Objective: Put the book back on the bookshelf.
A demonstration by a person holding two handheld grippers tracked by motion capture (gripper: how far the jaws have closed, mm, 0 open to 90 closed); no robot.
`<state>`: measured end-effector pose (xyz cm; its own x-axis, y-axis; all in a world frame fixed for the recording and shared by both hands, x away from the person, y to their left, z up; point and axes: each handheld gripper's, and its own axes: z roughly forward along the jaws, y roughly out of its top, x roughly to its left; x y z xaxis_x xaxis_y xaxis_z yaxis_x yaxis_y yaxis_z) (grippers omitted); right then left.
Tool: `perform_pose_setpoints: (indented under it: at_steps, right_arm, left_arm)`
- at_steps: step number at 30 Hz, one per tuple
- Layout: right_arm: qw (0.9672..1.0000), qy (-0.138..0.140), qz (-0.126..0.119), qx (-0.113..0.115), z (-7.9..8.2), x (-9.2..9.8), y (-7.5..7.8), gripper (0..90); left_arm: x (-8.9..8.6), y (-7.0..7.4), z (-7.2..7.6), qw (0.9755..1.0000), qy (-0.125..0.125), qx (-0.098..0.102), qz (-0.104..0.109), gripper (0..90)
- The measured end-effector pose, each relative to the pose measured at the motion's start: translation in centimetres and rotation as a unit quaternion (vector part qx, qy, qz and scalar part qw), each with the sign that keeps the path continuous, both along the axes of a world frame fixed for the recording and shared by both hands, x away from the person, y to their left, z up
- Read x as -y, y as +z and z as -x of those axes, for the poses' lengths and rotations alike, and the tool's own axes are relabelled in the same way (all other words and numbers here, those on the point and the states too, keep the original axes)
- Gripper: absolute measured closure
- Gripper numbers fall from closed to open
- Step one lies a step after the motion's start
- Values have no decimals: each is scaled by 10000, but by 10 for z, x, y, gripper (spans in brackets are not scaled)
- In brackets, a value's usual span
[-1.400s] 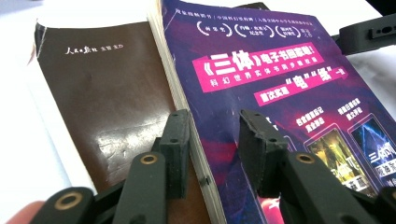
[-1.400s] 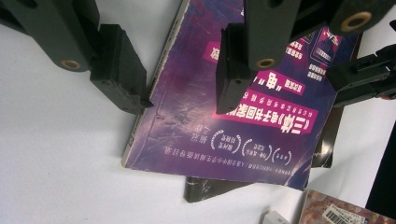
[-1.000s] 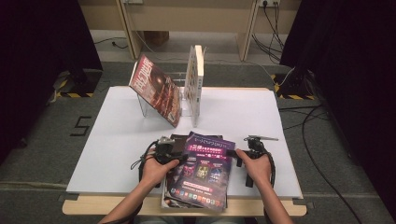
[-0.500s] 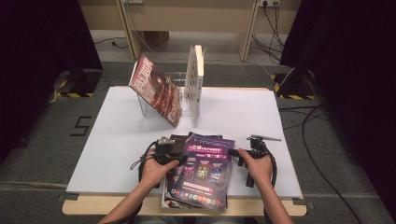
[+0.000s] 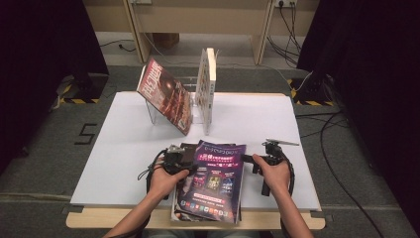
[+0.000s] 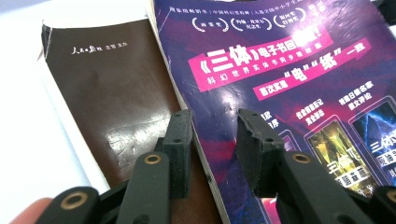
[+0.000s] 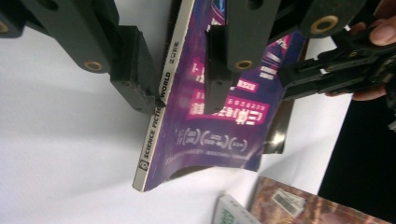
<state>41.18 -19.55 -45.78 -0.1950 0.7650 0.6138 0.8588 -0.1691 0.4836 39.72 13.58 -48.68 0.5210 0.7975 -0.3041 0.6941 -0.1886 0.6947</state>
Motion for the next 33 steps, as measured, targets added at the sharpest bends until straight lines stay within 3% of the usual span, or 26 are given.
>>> perform_pose_setpoints:
  at_steps: [8, 12, 15, 23, 29, 33]
  right_arm:
    - [9999, -41, -106, -72, 4, 1, -5, 653]
    - [9994, -82, -269, -190, 5, 4, -11, 652]
    - [9978, -143, -581, -295, 5, 7, -12, 652]
    - [9975, -46, -668, -227, 5, 5, -5, 653]
    - [9989, 74, -461, -50, 6, 2, -4, 654]
    - [9990, 308, 197, 273, 8, -3, -3, 659]
  left_arm:
    - [1, 0, 1, 10000, 42, 27, -41, 666]
    - [1, 0, 1, 10000, 49, 27, -36, 667]
    - [1, 1, 1, 10000, 34, 29, -60, 667]
    - [1, 1, 1, 10000, 63, 18, -67, 670]
    - [1, 1, 1, 10000, 79, 3, -55, 670]
    - [1, 1, 1, 9999, 82, -2, -61, 670]
